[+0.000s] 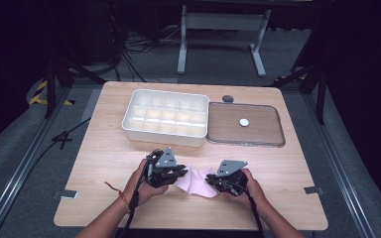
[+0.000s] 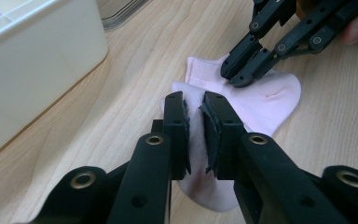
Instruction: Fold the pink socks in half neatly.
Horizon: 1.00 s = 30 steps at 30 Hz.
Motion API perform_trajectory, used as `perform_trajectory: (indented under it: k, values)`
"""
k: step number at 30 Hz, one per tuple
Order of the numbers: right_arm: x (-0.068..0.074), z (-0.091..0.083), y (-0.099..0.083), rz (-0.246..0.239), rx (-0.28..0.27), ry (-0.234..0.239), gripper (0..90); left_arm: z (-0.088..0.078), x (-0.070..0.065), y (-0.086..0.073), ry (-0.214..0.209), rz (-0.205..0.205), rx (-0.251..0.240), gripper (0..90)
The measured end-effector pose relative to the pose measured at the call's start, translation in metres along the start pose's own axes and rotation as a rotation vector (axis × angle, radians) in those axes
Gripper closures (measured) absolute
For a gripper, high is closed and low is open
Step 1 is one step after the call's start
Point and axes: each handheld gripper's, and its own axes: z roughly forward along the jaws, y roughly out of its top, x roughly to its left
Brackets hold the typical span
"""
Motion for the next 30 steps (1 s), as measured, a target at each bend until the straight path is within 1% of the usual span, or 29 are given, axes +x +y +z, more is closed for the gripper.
perform_trajectory:
  k: [3,4,7,8,10,11,14,16,17,19,21,22,23,26,28,29,30]
  values:
    - [0.000,0.000,0.000,0.002,0.002,-0.002,82.7,0.002,0.000,0.003,-0.001,0.011,0.011,79.3]
    - [0.000,0.000,0.000,-0.001,0.001,-0.003,82.7,0.003,0.000,0.004,0.006,0.012,0.003,79.1]
    - [0.000,0.001,0.001,-0.002,0.002,-0.001,82.6,0.006,0.000,0.006,0.006,0.015,0.009,78.5]
    - [0.000,0.001,0.001,-0.003,0.002,0.000,82.6,0.007,-0.001,0.006,0.001,0.015,0.015,79.0]
    - [0.001,0.001,0.001,-0.003,0.002,-0.001,82.6,0.009,-0.001,0.007,0.002,0.014,0.013,80.2]
    - [0.001,0.001,0.001,-0.003,0.002,0.001,82.5,0.010,-0.001,0.007,-0.006,0.017,0.018,80.2]
    - [0.001,0.001,0.001,-0.003,-0.001,0.003,82.5,0.013,-0.004,0.007,-0.015,0.019,0.023,83.5]
    - [0.001,0.001,0.001,-0.001,0.000,0.002,82.0,0.015,-0.006,0.007,-0.013,0.041,0.037,84.6]
    - [0.002,0.001,0.001,0.000,0.000,0.003,81.8,0.016,-0.007,0.007,-0.014,0.044,0.044,85.0]
    - [0.002,0.000,0.002,-0.001,0.005,0.008,79.6,0.017,-0.007,0.008,-0.013,0.053,0.053,85.2]
    - [0.003,-0.001,0.004,-0.013,0.021,0.007,75.3,0.017,-0.005,0.008,-0.012,0.046,0.058,85.3]
    - [0.004,-0.003,0.005,-0.026,0.028,-0.005,74.3,0.017,-0.004,0.007,-0.016,0.032,0.054,85.3]
    - [0.003,-0.008,0.006,-0.030,0.018,-0.014,74.3,0.017,-0.004,0.006,-0.014,0.037,0.055,85.3]
    - [-0.004,-0.016,0.004,-0.011,0.005,-0.041,73.4,0.016,-0.003,0.006,-0.012,0.041,0.052,85.2]
    - [-0.010,-0.019,-0.001,0.023,0.008,-0.041,73.0,0.016,-0.004,0.007,-0.013,0.035,0.052,85.1]
    - [-0.013,-0.019,-0.004,0.031,0.017,-0.043,72.5,0.017,-0.005,0.008,-0.014,0.039,0.054,84.9]
    - [-0.014,-0.018,-0.006,0.028,0.035,-0.049,71.9,0.017,-0.005,0.009,-0.016,0.039,0.052,84.8]
